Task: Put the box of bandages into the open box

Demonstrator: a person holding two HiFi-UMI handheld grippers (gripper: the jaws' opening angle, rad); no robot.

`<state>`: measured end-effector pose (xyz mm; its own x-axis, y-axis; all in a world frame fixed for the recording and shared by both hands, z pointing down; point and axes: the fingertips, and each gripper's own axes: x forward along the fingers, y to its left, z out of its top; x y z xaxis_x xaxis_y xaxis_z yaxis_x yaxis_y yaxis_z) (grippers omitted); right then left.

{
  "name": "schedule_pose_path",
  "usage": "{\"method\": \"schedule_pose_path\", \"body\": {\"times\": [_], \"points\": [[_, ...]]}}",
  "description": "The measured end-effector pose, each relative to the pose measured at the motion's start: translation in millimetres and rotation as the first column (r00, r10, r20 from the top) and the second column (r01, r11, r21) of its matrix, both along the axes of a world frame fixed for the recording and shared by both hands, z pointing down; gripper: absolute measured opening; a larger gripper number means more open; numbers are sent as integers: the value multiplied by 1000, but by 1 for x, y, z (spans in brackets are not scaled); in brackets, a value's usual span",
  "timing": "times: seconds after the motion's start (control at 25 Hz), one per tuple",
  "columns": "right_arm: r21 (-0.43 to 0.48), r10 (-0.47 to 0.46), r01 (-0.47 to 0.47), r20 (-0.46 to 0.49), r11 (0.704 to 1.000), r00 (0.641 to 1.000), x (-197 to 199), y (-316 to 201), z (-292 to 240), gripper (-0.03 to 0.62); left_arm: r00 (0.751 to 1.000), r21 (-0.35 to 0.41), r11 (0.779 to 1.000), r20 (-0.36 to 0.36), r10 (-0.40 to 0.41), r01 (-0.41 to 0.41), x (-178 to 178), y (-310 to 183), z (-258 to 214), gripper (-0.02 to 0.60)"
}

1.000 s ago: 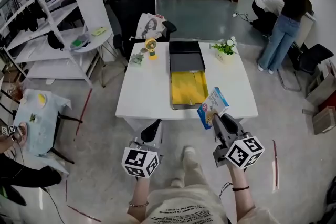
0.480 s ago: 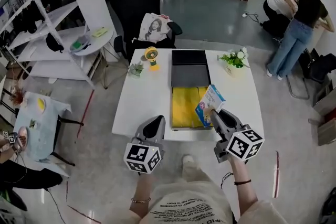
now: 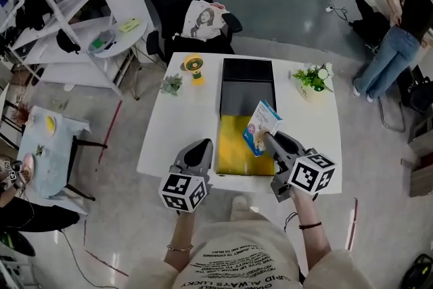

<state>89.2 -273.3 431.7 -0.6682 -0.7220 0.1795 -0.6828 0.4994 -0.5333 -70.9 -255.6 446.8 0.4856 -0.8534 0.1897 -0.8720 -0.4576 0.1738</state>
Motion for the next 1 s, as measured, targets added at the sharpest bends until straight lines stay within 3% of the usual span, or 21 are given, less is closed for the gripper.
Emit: {"method": "schedule_pose_path", "body": {"times": [0.44,0.68,1.0], "points": [[-183,-179,183,38,966,983,-26,-33,45,83,999,-114,992,-3,-53,52,-3,-43,46,23],[-312,-277,288,78,905,958,-38,-36,67,83,999,-159,986,-7,-51,50,1,-54,62,23],[-468,-306,328,124,821,944,-46,-38,94,83,998,-211,976,-9,-55,52,0,-56,75,23]]}}
